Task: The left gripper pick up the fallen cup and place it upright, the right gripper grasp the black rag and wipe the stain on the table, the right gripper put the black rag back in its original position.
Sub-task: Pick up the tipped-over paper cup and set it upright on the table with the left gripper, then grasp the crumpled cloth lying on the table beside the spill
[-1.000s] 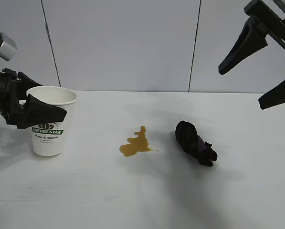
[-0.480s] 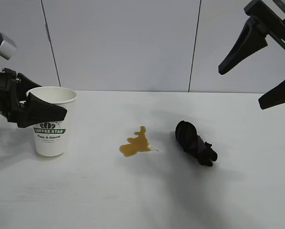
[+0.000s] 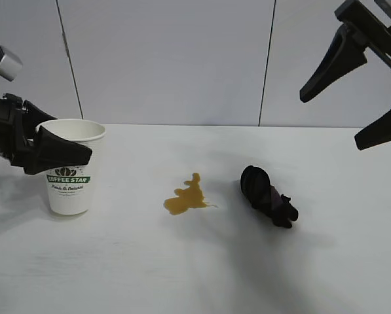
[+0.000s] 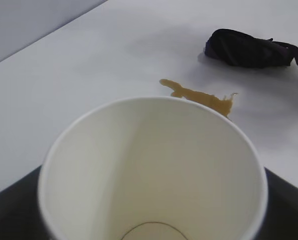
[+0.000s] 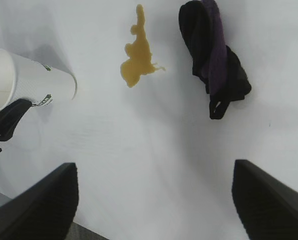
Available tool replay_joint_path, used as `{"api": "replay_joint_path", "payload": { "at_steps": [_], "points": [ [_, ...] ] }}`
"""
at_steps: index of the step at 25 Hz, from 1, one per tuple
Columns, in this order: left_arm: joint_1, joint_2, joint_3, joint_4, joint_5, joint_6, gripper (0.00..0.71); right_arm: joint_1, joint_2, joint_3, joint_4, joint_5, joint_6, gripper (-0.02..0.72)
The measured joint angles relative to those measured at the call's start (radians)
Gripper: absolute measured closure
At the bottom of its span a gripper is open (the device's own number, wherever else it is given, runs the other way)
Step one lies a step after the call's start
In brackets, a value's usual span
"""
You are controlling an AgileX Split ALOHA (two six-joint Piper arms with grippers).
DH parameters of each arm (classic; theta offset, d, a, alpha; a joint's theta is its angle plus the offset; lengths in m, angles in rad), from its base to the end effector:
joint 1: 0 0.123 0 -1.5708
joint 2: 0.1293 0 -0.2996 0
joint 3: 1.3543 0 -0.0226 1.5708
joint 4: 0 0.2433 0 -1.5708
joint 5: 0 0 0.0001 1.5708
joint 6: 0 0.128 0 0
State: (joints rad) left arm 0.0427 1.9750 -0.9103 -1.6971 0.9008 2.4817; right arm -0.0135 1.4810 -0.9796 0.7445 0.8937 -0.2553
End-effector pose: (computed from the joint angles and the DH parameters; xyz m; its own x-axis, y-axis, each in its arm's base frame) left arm 0.3659 -0.0840 0.1331 -0.2265 0.4002 -0.8880 0.8575 0.5142 0.0130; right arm 0.2883 0.0638 0.2457 -0.9355 0.2377 -0.2613 0.0479 0.8182 0.5729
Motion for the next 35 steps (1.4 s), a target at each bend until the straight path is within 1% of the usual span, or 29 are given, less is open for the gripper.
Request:
{"api": "replay_joint_path", "payload": {
  "at_steps": [7, 15, 27, 31, 35],
  "points": [
    [0.0, 0.0, 0.0, -0.001, 0.0, -0.006, 0.023, 0.0, 0.0, 0.0, 0.0, 0.0, 0.0, 0.126],
    [0.0, 0.0, 0.0, -0.001, 0.004, -0.014, 0.017, 0.0, 0.0, 0.0, 0.0, 0.0, 0.0, 0.126],
    [0.0, -0.006, 0.0, 0.002, -0.012, -0.087, 0.016, 0.0, 0.0, 0.0, 0.0, -0.002, 0.0, 0.126],
    [0.0, -0.05, 0.0, 0.052, -0.019, -0.15, 0.016, 0.0, 0.0, 0.0, 0.0, -0.002, 0.0, 0.126],
    [0.0, -0.118, 0.0, 0.137, -0.066, -0.242, 0.016, 0.0, 0.0, 0.0, 0.0, -0.002, 0.0, 0.126]
  ]
}}
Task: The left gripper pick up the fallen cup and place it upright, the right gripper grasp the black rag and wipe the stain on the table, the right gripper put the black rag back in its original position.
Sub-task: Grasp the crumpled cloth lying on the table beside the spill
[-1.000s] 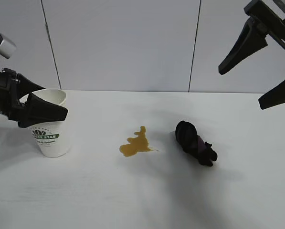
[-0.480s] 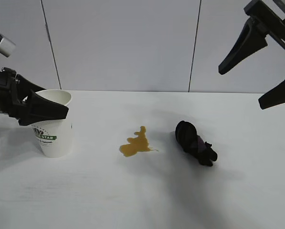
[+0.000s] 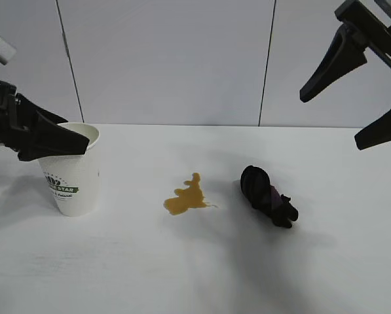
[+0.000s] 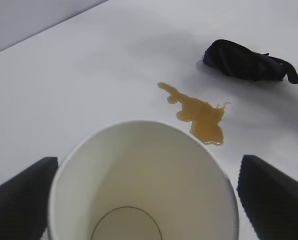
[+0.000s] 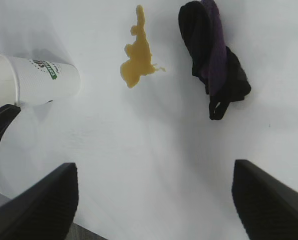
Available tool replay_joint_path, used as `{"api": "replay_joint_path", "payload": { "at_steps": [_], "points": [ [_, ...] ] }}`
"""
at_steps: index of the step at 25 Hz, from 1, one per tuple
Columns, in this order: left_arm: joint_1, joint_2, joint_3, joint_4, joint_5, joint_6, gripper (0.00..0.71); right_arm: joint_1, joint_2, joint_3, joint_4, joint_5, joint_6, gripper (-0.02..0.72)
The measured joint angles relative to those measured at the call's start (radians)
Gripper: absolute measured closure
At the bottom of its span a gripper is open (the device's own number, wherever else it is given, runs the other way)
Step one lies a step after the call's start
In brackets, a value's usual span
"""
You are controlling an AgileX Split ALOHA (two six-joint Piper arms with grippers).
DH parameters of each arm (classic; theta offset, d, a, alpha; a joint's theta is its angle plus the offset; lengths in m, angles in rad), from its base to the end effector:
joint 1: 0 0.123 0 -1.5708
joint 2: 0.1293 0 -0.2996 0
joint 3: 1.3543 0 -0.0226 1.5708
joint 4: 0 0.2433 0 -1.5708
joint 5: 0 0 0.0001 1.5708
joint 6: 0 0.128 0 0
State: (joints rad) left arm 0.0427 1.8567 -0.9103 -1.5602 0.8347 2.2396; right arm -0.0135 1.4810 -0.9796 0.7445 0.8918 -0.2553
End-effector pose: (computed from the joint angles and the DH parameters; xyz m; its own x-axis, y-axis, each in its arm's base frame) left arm 0.3559 -0.0798 0.1620 -0.3086 0.4118 -0.8574 0.8305 0.5561 -0.0318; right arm 0.2886 0.0636 0.2457 -0.9349 0.2387 -0.2627 0.0481 0.8185 0.5725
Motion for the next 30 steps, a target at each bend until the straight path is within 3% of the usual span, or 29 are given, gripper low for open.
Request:
{"api": "replay_joint_path", "payload": {
  "at_steps": [16, 23, 30],
  "points": [
    [0.0, -0.225, 0.002, 0.25, -0.051, -0.345, 0.016, 0.0, 0.0, 0.0, 0.0, 0.004, 0.0, 0.126],
    [0.0, -0.393, 0.005, 0.276, -0.045, -0.657, 0.016, 0.0, 0.0, 0.0, 0.0, 0.022, 0.0, 0.126],
    [0.001, -0.665, 0.005, 0.451, -0.023, -0.979, 0.016, 0.0, 0.0, 0.0, 0.0, 0.023, 0.0, 0.126]
  ]
}}
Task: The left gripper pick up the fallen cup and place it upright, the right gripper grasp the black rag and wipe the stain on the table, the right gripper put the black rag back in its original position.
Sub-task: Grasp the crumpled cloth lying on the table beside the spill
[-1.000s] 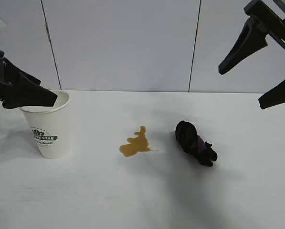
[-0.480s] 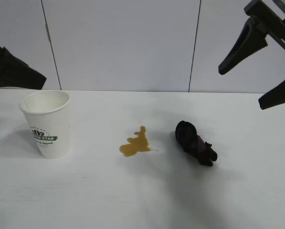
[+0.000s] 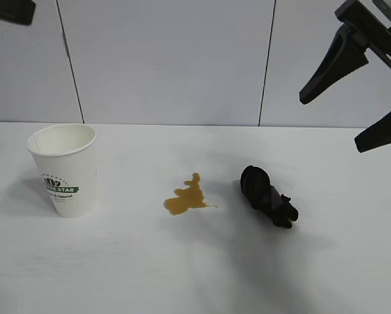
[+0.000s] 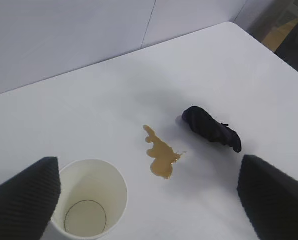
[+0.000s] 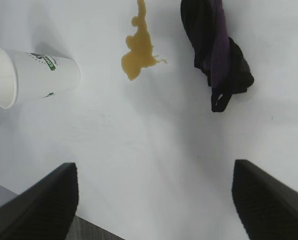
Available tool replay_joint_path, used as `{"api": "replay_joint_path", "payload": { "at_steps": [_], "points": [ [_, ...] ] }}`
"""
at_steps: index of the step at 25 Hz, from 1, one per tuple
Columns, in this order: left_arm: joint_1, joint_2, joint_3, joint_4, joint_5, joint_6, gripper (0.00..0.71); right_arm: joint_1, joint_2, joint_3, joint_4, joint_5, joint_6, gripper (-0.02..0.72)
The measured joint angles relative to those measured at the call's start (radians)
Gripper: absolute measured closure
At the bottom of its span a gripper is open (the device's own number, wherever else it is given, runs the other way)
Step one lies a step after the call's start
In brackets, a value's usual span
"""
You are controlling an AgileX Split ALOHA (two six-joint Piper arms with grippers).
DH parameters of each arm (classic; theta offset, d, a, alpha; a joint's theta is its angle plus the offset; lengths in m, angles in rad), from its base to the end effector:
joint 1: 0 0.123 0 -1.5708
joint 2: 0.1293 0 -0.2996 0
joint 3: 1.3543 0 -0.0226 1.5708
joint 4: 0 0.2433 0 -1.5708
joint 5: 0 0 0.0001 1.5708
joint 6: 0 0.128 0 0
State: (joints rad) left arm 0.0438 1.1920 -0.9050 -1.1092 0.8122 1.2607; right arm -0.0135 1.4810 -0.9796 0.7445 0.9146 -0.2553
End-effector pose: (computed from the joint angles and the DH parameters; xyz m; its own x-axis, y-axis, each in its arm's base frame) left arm 0.2504 -0.0723 0.3291 -0.4148 0.2182 -0.8833 0.6488 0.7516 -0.1190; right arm 0.2859 0.0649 0.2454 -0.9424 0.2270 -0.2455 0.0461 0.8154 0.5770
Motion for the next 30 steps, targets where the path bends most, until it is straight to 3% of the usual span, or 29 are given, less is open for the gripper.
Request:
{"api": "replay_joint_path", "payload": {
  "at_steps": [5, 13, 19, 22, 28, 30],
  "points": [
    [0.0, -0.259, 0.0, 0.175, 0.017, -0.149, 0.016, 0.0, 0.0, 0.0, 0.0, -0.025, 0.0, 0.126],
    [0.0, -0.67, 0.0, 0.301, -0.017, -0.457, 0.016, 0.0, 0.0, 0.0, 0.0, -0.043, -0.014, 0.126],
    [0.0, -0.882, 0.0, 0.533, 0.004, -0.651, 0.016, 0.0, 0.0, 0.0, 0.0, -0.043, -0.038, 0.126],
    [0.0, -0.95, -0.001, 0.687, 0.088, -0.79, 0.016, 0.0, 0.0, 0.0, 0.0, -0.043, -0.039, 0.126],
    [0.0, -0.981, -0.002, 0.945, 0.403, -1.019, 0.016, 0.0, 0.0, 0.0, 0.0, -0.043, -0.043, 0.126],
    [0.0, -0.982, -0.002, 1.0, 0.453, -1.068, 0.016, 0.0, 0.0, 0.0, 0.0, -0.043, -0.043, 0.126]
  ]
}}
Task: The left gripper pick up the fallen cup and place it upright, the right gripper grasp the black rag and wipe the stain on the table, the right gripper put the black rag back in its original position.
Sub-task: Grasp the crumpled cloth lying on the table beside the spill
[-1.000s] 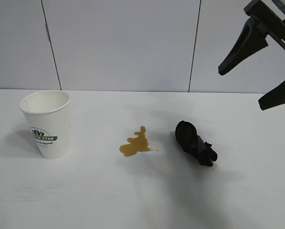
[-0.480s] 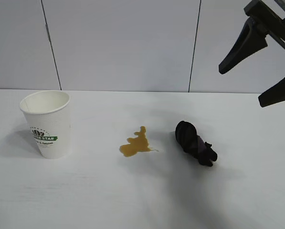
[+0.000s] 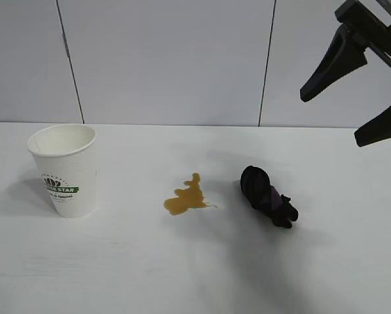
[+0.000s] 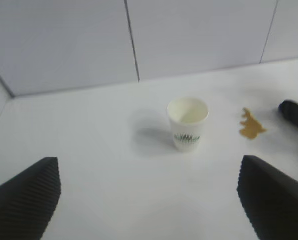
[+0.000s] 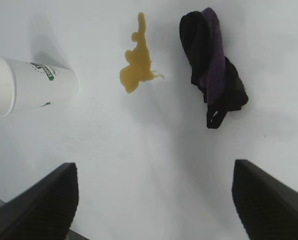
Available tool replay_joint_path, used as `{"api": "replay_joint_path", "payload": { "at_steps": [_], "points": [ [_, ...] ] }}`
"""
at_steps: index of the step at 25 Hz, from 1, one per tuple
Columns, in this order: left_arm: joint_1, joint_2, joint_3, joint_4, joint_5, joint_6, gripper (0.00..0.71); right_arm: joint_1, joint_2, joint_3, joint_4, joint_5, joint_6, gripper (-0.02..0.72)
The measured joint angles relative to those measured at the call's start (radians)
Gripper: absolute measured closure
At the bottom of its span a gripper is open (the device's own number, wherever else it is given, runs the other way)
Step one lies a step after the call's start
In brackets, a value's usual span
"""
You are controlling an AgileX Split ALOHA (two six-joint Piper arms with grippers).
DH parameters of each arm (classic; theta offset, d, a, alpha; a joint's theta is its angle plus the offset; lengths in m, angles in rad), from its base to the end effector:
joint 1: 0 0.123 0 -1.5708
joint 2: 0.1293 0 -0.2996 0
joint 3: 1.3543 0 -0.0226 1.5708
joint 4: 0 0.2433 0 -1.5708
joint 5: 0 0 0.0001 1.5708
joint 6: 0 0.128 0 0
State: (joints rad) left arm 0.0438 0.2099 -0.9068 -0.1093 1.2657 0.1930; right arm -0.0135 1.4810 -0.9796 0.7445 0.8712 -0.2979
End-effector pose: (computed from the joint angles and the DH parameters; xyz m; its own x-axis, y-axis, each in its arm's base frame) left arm -0.0128 -0.0139 0.3516 -0.4476 0.1390 -0.8834 0.1215 0.9881 0.0939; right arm 0.2909 0.0625 0.2460 -0.9290 0.2138 -0.3021 0.0104 0.8310 0.5561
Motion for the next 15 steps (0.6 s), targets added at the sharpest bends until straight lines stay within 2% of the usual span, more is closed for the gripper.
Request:
{"api": "replay_joint_path", "payload": {
  "at_steps": [8, 15],
  "points": [
    [0.0, -0.001, 0.023, 0.095, 0.018, -0.061, 0.016, 0.0, 0.0, 0.0, 0.0, 0.0, -0.001, 0.126],
    [0.0, -0.067, 0.138, 0.096, 0.019, -0.067, 0.016, 0.0, 0.0, 0.0, 0.0, 0.0, -0.002, 0.126]
  ]
}}
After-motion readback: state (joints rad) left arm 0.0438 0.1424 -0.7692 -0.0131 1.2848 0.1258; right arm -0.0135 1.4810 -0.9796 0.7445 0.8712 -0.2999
